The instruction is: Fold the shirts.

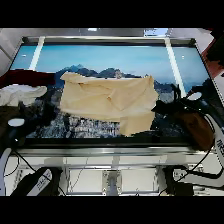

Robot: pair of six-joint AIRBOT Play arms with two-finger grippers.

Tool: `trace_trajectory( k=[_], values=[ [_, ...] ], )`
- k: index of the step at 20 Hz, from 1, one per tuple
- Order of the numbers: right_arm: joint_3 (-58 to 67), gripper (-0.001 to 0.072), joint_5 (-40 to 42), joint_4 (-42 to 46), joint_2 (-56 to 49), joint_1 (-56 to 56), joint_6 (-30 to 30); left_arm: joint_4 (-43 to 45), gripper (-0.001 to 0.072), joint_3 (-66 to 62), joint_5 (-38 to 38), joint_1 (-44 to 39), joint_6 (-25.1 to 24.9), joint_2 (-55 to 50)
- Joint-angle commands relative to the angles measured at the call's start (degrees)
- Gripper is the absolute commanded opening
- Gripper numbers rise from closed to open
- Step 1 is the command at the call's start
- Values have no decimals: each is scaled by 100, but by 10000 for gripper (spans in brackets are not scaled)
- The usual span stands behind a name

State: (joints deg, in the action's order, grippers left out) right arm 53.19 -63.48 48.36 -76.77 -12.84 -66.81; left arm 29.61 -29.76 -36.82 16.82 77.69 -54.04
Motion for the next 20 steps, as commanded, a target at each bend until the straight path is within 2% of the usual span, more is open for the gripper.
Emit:
trace_trajectory(
  k=[1, 4, 7, 10, 12, 14, 17, 20],
  values=[
    [623, 32, -776, -4, 1045, -221, 66, 70, 11, -1574, -1095, -2, -1325, 319],
    [1508, 33, -1115, -166, 2507, -555, -212, 682, 10, -3174, -1196, -2, -1320, 977],
    [2568, 32, -669, -166, 3853, -975, -435, 1609, 11, -4623, -922, -2, -1215, 1565],
    [3630, 32, 140, 85, 4682, -1401, -505, 3042, 10, -5899, -807, -2, -173, 1797],
    [4328, 31, 227, 448, 4739, -1471, -551, 3718, 10, -6481, -1228, -2, 144, 1777],
    [4559, 31, 114, 302, 4544, -1469, -651, 3786, 10, -6610, -1631, -2, 142, 1757],
    [4546, 32, -962, -699, 3718, -1469, -671, 3685, 9, -6605, -2437, -2, 146, 1266],
    [4155, 32, -1810, -1449, 2581, -1386, -557, 3268, 9, -6566, -3512, -48, 197, 173]
  ],
)
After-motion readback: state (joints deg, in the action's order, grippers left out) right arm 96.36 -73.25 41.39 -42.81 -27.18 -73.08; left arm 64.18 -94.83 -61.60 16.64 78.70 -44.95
